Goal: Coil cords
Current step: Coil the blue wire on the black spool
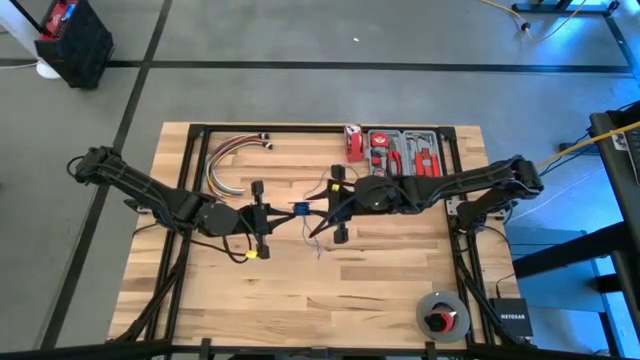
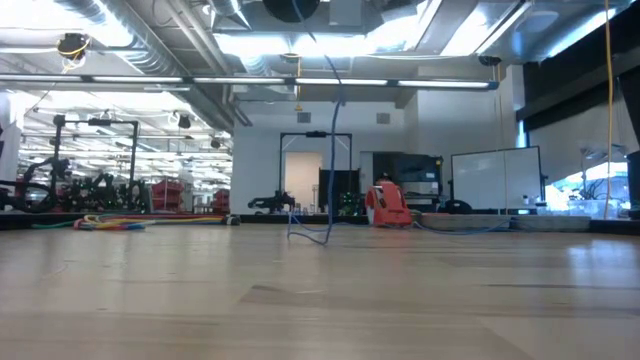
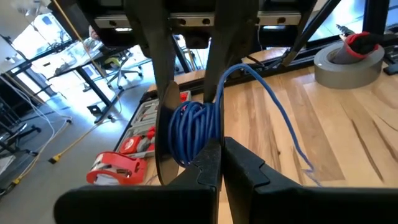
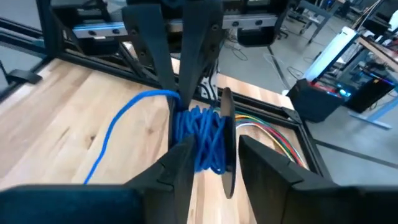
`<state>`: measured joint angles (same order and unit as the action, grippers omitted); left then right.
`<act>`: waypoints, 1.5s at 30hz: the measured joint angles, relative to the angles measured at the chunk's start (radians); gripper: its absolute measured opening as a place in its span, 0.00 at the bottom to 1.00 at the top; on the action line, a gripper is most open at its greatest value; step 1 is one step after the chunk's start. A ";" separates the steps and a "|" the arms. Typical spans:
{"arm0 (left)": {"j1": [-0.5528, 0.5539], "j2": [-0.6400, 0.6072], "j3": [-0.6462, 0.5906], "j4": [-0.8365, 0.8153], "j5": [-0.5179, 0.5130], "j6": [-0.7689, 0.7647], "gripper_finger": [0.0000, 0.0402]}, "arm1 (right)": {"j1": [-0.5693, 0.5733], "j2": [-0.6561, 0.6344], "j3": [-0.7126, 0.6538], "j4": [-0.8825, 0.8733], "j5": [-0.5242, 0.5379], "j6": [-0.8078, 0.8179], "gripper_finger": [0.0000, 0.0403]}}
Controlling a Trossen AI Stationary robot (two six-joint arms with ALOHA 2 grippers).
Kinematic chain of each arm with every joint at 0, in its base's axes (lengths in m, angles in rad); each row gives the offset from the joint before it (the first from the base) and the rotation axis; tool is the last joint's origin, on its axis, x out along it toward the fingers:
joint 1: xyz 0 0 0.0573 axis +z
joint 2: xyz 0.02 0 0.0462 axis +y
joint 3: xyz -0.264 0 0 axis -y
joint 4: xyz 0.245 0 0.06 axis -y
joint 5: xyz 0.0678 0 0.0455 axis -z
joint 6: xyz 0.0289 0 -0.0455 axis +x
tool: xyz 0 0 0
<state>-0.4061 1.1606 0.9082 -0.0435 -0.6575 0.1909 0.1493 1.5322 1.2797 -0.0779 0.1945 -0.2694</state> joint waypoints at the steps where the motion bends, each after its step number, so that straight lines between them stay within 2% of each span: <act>1: 0.000 0.000 -0.001 -0.001 -0.001 0.000 0.01 | 0.000 0.005 0.000 0.007 0.003 -0.007 0.30; 3: 0.000 0.000 -0.001 0.000 -0.001 0.000 0.01 | 0.000 0.006 0.000 0.007 0.004 -0.032 0.25; 7: 0.000 0.000 -0.001 -0.001 0.000 -0.020 0.01 | 0.000 0.006 0.000 0.008 0.021 -0.067 0.05; 8: 0.000 0.000 -0.001 -0.001 0.000 -0.028 0.01 | 0.001 0.006 0.000 0.008 0.033 -0.079 0.03; 12: 0.002 -0.007 0.004 0.001 -0.005 -0.041 0.06 | 0.004 -0.001 0.000 0.006 0.102 -0.104 0.04; 18: -0.001 -0.043 0.036 -0.002 0.000 -0.099 0.24 | 0.020 -0.075 0.000 0.006 0.269 -0.121 0.02; 22: 0.008 -0.019 0.018 0.017 -0.001 -0.143 0.32 | 0.020 -0.099 0.001 0.011 0.368 -0.123 0.01; 26: 0.054 0.056 -0.017 0.061 -0.001 -0.131 0.33 | 0.009 -0.094 -0.015 0.039 0.398 -0.123 0.01; 33: 0.120 0.098 -0.016 0.079 0.001 -0.223 0.33 | -0.016 -0.090 -0.207 0.324 0.483 -0.166 0.01; 40: 0.157 0.098 -0.017 0.038 0.014 -0.289 0.33 | -0.014 -0.090 -0.304 0.483 0.486 -0.184 0.00; 45: 0.177 0.108 -0.016 0.045 0.018 -0.313 0.33 | -0.014 -0.090 -0.309 0.497 0.468 -0.192 0.00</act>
<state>-0.2287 1.2684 0.8917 0.0013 -0.6392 -0.1224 0.1349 1.4422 0.9710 0.4189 0.6628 -0.4618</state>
